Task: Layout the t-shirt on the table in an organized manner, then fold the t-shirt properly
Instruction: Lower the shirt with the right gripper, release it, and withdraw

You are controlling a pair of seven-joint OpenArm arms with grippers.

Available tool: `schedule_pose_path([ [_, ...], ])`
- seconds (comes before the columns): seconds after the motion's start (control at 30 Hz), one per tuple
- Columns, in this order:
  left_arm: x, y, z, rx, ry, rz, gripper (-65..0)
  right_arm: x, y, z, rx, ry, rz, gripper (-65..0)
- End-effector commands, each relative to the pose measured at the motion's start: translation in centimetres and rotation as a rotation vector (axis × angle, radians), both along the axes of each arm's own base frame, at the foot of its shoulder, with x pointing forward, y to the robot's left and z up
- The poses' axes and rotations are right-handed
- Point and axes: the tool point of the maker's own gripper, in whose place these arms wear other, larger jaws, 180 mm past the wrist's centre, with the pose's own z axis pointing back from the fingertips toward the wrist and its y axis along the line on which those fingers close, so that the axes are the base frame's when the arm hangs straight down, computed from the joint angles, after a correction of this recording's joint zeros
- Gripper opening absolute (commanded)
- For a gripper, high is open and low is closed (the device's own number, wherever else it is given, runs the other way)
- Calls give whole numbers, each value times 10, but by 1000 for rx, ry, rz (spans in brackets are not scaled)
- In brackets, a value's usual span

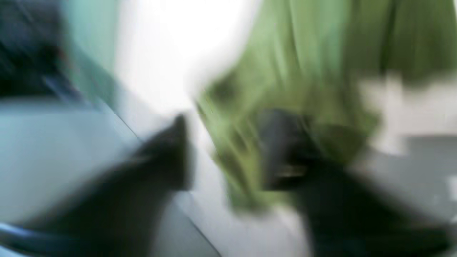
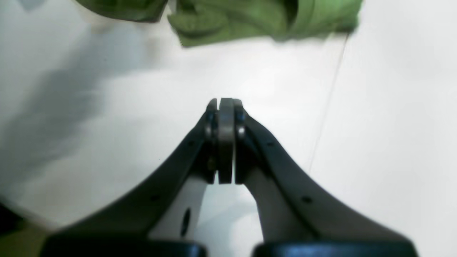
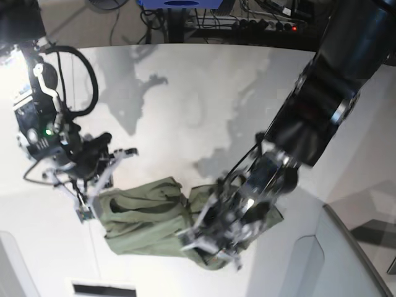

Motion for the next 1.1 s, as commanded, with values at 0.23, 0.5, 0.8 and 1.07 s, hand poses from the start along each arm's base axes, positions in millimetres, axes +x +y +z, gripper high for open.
schedule_pose_path([
  [0.23,-13,31,-9,-186,11,159,-650,43,-50,-23,-210,-96,-62,-603],
  [0.5,-29,98,-54,-234,9,361,-650,70,-53,-45,-501,-102,-41,-297],
  [0.8,-96,154,-60,-271,-25,484,-650,103,-9,-73,-602,-118,177,-324],
  [1.07,-145,187,-68,-254,-13,564,-650,129,-10,-86,-592,-113,220,-350],
])
